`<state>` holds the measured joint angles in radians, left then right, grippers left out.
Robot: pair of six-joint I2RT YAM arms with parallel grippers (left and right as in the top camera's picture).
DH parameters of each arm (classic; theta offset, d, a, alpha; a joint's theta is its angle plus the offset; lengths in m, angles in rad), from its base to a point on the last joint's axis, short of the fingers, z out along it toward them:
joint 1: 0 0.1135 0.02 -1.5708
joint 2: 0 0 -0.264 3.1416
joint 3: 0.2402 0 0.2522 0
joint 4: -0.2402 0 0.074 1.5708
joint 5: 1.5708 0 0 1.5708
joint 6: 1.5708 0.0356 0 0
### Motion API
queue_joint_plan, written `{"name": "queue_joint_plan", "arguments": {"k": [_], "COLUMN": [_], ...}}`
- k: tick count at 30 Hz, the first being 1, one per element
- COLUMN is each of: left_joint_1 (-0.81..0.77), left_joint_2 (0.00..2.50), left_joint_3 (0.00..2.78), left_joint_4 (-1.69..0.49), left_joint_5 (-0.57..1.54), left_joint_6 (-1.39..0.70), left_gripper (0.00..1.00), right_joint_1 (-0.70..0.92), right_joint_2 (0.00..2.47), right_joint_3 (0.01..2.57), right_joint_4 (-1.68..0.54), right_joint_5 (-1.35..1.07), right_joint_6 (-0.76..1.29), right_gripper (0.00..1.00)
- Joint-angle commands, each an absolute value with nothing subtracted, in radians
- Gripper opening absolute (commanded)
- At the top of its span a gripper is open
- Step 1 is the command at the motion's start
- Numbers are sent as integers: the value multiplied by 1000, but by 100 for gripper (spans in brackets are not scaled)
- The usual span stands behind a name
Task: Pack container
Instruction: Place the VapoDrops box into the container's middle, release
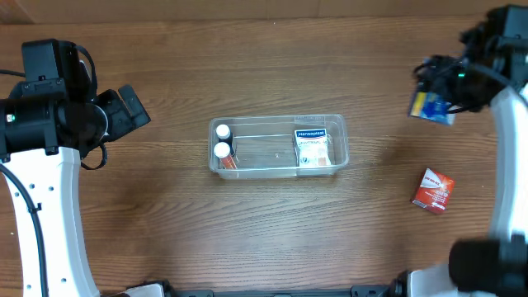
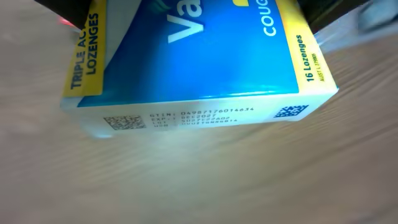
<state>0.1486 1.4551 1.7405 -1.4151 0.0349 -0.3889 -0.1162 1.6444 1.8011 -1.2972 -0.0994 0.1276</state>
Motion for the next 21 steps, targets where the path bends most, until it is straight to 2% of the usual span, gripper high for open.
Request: {"name": "queue_joint_plan", "arguments": {"k": [1, 5, 9, 14, 21], "left_joint_1": [150, 150, 150, 150, 150], "left_joint_2": [1446, 1446, 1446, 1446, 1446], "left_joint_3": [1735, 1735, 1735, 1735, 1735], "left_joint_4": [-1414, -1414, -1415, -1415, -1415], "left_joint_5": [46, 46, 46, 45, 45], "left_joint_6": [-374, -374, -373, -370, -369], "left_gripper": [100, 100, 100, 100, 100], "right_joint_1": [113, 417, 583, 600, 600], "right_joint_2": [1548, 1579, 1701, 1908, 2088], "right_joint_3": [1822, 1779, 1731, 1714, 1714], "right_joint_4": [-1325, -1260, -1168, -1117, -1096], "right_joint_5": [-125, -113, -91, -80, -80], "right_joint_6": [136, 266, 405, 507, 506], "right_gripper": [73, 73, 73, 73, 74]}}
